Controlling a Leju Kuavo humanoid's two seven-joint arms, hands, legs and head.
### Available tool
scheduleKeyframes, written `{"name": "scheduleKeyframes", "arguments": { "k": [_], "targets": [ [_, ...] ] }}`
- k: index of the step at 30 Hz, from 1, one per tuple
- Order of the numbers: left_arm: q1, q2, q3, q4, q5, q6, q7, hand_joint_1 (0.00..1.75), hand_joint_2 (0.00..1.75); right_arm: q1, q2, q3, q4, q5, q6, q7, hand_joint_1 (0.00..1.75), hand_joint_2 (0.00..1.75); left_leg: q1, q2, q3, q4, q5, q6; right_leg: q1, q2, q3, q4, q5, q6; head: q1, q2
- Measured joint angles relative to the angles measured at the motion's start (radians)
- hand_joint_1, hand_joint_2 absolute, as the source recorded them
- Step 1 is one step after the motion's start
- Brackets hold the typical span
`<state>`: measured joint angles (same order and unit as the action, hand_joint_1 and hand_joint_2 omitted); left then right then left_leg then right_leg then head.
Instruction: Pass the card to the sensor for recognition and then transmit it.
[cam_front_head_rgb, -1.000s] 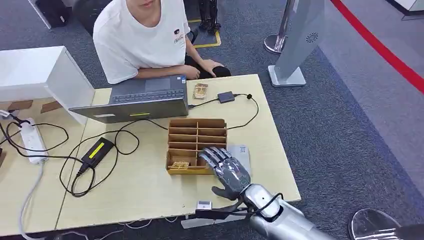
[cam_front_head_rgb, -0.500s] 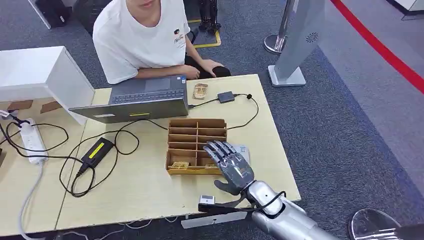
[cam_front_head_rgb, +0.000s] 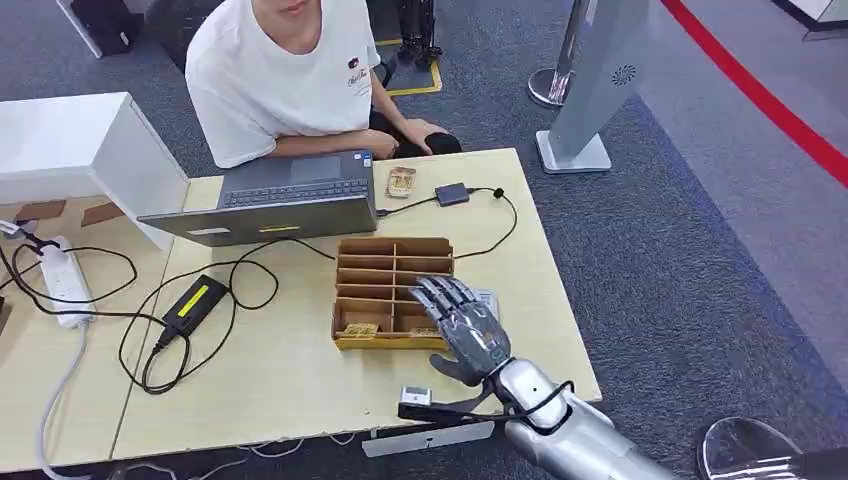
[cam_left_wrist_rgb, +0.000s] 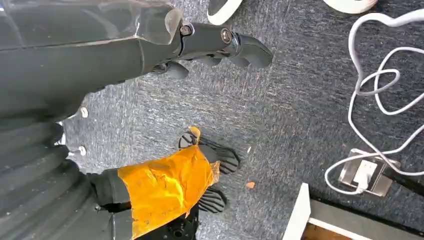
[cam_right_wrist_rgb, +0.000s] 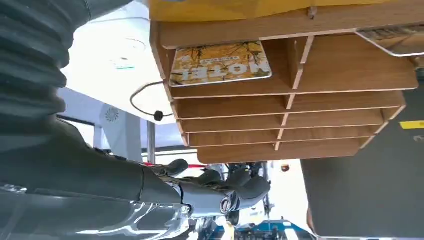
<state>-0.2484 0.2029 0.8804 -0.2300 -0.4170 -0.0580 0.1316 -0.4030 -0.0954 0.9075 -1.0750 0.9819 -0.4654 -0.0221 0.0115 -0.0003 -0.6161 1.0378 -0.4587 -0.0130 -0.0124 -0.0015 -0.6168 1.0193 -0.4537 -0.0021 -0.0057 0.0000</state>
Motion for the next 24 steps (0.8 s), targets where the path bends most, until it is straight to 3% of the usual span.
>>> {"name": "scheduleKeyframes", "arguments": {
  "k": [24],
  "targets": [
    [-0.006,-0.008,-0.002,0.000,-0.003,0.004,0.000,0.00,1.75,0.001,0.031,-0.003,0.040,0.000,0.000,-0.011,0.00,1.75,0.000,0.000,0.000,0.000,0.000,0.000,0.000,0.000,0.000,0.000,0.000,0.000,0.000,0.000]
  ]
}}
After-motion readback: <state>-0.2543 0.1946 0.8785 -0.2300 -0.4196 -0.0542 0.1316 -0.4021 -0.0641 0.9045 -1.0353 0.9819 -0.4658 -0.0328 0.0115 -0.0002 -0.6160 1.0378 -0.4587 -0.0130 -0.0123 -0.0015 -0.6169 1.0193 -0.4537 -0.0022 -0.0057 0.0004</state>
